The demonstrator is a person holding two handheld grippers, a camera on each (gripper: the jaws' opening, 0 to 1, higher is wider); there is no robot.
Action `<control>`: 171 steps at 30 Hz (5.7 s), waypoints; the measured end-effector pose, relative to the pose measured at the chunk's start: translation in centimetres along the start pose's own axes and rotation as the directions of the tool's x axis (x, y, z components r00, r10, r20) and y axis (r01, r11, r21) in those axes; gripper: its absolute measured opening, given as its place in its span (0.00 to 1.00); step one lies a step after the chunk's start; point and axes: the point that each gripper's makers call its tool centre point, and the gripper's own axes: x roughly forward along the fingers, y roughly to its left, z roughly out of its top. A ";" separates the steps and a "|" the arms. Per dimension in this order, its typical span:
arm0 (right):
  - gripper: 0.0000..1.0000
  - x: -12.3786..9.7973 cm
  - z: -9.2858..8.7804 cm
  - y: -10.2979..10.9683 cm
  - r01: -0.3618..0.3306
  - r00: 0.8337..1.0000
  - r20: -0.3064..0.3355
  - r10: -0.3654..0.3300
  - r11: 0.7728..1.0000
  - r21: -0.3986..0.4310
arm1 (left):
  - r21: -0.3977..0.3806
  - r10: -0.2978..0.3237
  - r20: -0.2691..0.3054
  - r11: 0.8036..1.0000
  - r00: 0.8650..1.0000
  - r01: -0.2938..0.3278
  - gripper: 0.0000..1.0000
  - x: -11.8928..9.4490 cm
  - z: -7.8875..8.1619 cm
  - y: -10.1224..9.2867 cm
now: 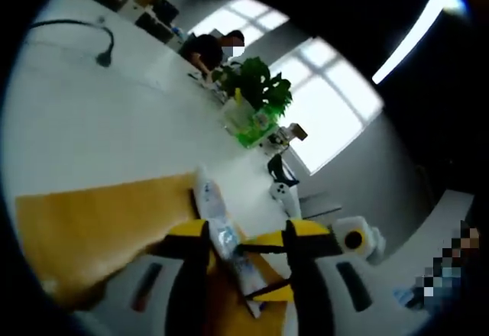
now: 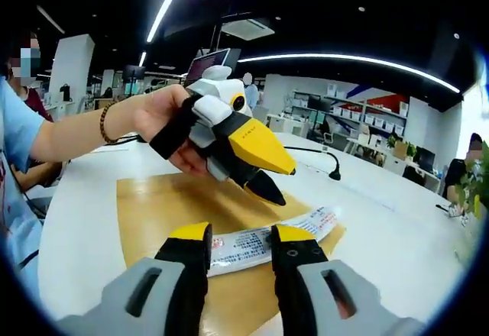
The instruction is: Pick up the toothpaste unscrew the cap squeeze it onto the small board screw the cap back on and return it to the table
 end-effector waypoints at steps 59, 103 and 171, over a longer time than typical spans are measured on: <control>0.62 0.4 -1.2 0.4 -0.070 0.997 -0.024 0.075 0.984 0.161 | 0.030 -0.019 -0.004 0.999 1.000 0.019 0.89 1.7 0.0 -1.2; 0.48 0.3 0.3 1.9 -0.135 0.987 0.071 0.147 0.980 -0.148 | 0.062 -0.180 0.115 0.983 0.977 0.174 0.10 0.2 2.1 -0.9; 0.59 -8.6 6.9 -0.2 -0.021 0.967 0.255 -0.016 0.989 0.144 | 0.619 -0.105 0.311 0.777 0.945 -0.118 0.02 -5.3 -0.1 -8.4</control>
